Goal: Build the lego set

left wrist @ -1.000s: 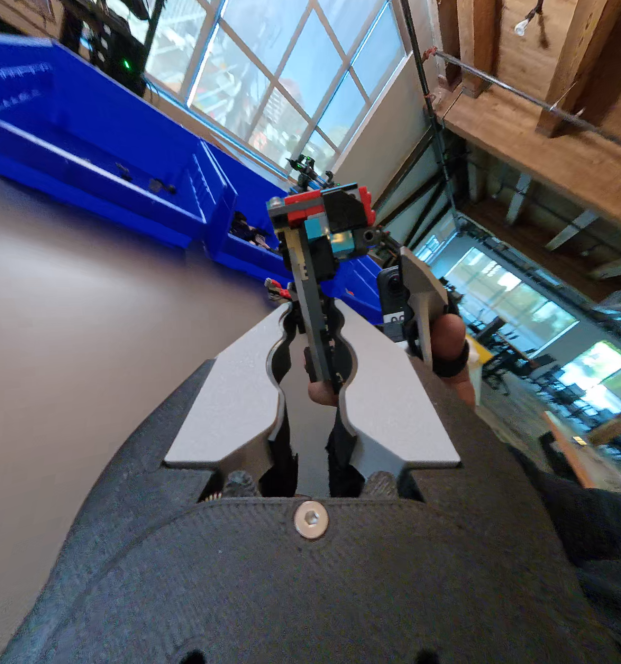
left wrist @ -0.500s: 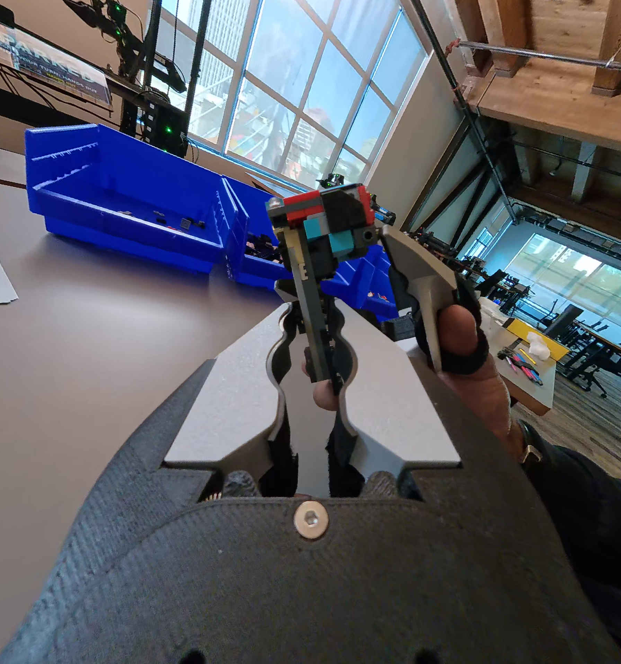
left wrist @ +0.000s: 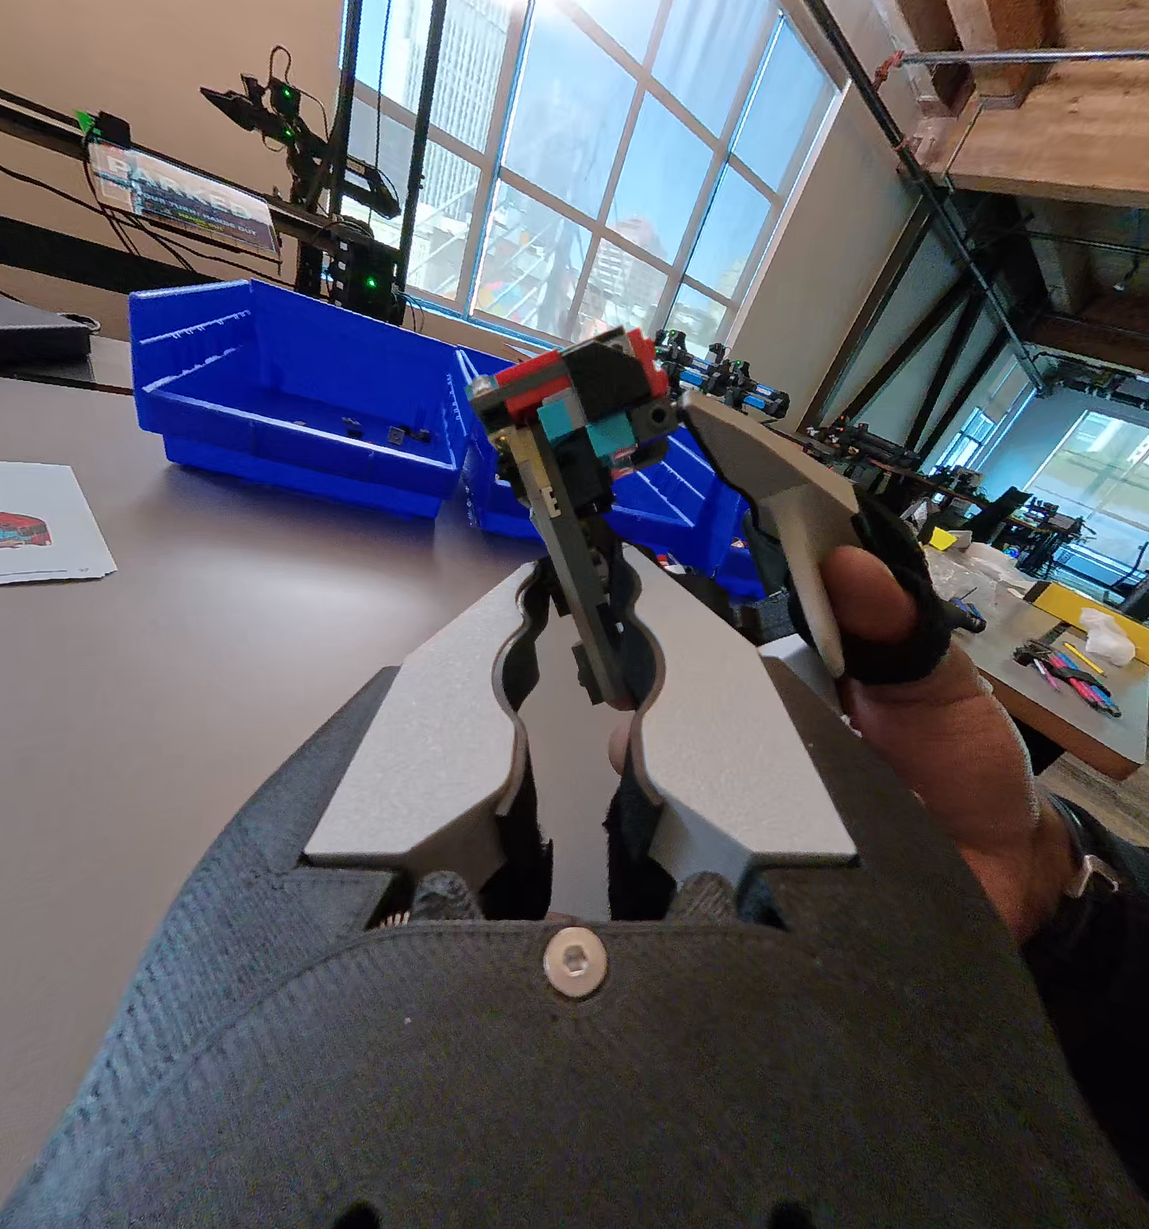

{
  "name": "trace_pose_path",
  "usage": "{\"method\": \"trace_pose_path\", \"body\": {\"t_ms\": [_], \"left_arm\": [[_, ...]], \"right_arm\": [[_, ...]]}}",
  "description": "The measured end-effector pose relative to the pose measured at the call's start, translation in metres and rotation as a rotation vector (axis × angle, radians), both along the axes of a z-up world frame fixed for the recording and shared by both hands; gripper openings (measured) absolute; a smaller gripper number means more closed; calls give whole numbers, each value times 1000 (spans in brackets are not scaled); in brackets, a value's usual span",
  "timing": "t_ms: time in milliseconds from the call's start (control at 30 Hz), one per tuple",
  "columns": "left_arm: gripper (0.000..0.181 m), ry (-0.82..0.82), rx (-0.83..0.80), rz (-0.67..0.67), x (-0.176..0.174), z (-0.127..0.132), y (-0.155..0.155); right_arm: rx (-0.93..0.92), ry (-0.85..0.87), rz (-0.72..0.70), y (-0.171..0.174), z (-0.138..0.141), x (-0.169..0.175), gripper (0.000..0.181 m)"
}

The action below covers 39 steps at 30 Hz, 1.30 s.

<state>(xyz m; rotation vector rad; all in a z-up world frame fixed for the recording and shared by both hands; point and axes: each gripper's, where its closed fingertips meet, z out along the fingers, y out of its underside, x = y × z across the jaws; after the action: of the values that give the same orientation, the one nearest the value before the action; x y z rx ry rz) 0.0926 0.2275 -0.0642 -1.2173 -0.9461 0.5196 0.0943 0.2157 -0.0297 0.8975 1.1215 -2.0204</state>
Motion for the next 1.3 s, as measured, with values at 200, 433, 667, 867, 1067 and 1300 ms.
{"method": "trace_pose_path", "body": {"t_ms": [200,433,667,867,1067,1300], "left_arm": [[20,-14,-8,-28,0,0,2],[28,-48,-27,-99,-1,2,4],[23,1,-43,-51,-3,6,-6],[22,-46,-60,2,-11,-2,-17],[22,-214,-126,62,-19,-31,-28],[16,-270,-154,75,-17,-41,-25]], "right_arm": [[8,26,0,2,-1,-2,45],[21,69,52,-2,-1,4,45],[50,107,85,-6,-2,10,44],[160,219,-33,8,-5,-5,47],[549,773,-361,21,-1,-13,33],[875,1287,-505,1,-20,5,15]]}}
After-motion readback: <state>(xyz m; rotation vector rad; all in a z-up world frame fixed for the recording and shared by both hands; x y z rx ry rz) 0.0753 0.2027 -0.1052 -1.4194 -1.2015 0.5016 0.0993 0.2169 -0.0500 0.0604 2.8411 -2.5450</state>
